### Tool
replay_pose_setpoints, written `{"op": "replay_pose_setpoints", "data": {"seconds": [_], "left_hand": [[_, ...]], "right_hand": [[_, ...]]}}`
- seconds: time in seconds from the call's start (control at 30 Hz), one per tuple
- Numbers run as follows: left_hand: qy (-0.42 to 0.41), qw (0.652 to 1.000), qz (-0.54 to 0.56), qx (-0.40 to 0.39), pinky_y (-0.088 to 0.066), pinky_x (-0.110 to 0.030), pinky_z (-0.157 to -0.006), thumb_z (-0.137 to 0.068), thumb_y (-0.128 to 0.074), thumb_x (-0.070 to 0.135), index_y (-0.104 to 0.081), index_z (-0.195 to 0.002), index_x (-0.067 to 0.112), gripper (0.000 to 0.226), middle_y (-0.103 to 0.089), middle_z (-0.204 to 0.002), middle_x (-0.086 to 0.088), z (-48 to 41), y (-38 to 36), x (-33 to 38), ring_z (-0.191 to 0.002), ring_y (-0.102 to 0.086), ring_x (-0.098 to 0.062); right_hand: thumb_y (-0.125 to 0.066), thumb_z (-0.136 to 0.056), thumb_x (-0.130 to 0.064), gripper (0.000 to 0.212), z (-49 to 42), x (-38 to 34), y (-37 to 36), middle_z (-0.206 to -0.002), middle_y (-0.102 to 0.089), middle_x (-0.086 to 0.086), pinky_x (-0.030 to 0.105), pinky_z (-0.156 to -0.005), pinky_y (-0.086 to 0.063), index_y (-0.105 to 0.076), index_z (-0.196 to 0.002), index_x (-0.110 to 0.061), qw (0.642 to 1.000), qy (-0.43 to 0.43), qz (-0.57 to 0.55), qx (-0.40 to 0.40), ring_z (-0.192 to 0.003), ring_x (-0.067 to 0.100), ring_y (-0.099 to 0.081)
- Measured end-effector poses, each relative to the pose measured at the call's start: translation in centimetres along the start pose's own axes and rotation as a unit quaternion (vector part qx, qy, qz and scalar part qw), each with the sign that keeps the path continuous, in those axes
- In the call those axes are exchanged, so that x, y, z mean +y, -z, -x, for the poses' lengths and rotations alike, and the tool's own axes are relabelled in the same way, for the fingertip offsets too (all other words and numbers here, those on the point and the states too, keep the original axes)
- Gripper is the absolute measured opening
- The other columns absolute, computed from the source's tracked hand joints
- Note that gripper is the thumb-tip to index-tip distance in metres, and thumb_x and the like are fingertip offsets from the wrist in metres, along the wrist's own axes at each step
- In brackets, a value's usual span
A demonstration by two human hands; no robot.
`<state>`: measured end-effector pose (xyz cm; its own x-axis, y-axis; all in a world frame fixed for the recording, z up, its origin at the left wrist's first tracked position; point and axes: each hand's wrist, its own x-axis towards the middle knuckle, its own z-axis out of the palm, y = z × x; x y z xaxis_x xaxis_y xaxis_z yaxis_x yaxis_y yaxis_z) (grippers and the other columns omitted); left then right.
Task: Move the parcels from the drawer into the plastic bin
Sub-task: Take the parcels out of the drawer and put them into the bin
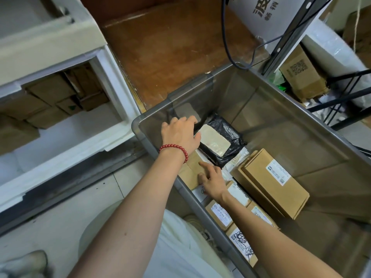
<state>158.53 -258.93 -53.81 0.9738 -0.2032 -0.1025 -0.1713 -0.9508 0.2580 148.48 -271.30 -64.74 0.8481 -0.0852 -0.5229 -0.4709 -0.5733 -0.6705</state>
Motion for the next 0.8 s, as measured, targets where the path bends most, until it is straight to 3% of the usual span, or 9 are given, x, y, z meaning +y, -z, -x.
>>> {"op": "replay_pose_setpoints", "data": {"seconds": [0.07, 0.2, 0.3, 0.47, 0.8], "left_hand": [[-0.001, 1.0, 0.005, 0.008, -0.04, -0.043, -0.092, -0.093, -0.049, 0.044, -0.048, -0.129, 0.027, 0.04, -0.062, -0.12, 0.003, 0.2, 0.1, 0.1, -0.115, -0.053, -0.024], [-0.004, 1.0, -0.017, 0.007, -0.036, -0.043, -0.095, -0.092, -0.048, 0.047, -0.048, -0.13, 0.028, 0.042, -0.061, -0.12, 0.003, 0.9, 0.7, 0.7, -0.118, -0.049, -0.024], [-0.014, 0.999, -0.042, 0.019, -0.035, -0.043, -0.097, -0.092, -0.047, 0.047, -0.049, -0.129, 0.028, 0.042, -0.061, -0.121, 0.003, 2.0, 1.9, 1.0, -0.119, -0.049, -0.023], [0.023, 0.998, -0.034, 0.047, -0.034, -0.042, -0.097, -0.092, -0.047, 0.048, -0.05, -0.129, 0.029, 0.042, -0.061, -0.121, 0.003, 4.5, 4.7, -0.1, -0.12, -0.047, -0.023], [0.104, 0.986, -0.034, 0.123, -0.034, -0.04, -0.092, -0.09, -0.048, 0.05, -0.052, -0.124, 0.031, 0.039, -0.062, -0.119, 0.004, 12.5, 10.7, -4.9, -0.116, -0.048, -0.023]], "right_hand": [[-0.044, -0.101, -0.026, 0.045, 0.3, 0.2, 1.0, -0.139, -0.043, 0.01, 0.038, -0.105, -0.04, -0.035, -0.145, -0.026, 0.999, 0.016, 0.029, -0.021, -0.115, 0.023, -0.05], [-0.043, -0.098, -0.05, 0.057, 1.2, 0.3, 3.6, -0.148, -0.042, 0.006, 0.044, -0.107, -0.039, -0.028, -0.149, -0.029, 0.978, 0.022, 0.206, -0.027, -0.132, 0.029, -0.041], [-0.04, -0.094, -0.062, 0.064, 1.9, -0.6, 5.6, -0.148, -0.04, 0.003, 0.042, -0.102, -0.044, -0.027, -0.149, -0.032, 0.952, 0.047, 0.302, 0.01, -0.132, 0.027, -0.041], [-0.037, -0.092, -0.067, 0.062, 2.9, -4.5, 7.6, -0.145, -0.044, 0.0, 0.041, -0.095, -0.047, -0.036, -0.144, -0.034, 0.941, 0.093, 0.312, 0.096, -0.128, 0.025, -0.045], [-0.04, -0.094, -0.056, 0.05, 8.0, -14.8, 6.9, -0.138, -0.049, 0.0, 0.038, -0.084, -0.049, -0.045, -0.135, -0.029, 0.917, 0.237, 0.276, 0.163, -0.123, 0.028, -0.046]]}}
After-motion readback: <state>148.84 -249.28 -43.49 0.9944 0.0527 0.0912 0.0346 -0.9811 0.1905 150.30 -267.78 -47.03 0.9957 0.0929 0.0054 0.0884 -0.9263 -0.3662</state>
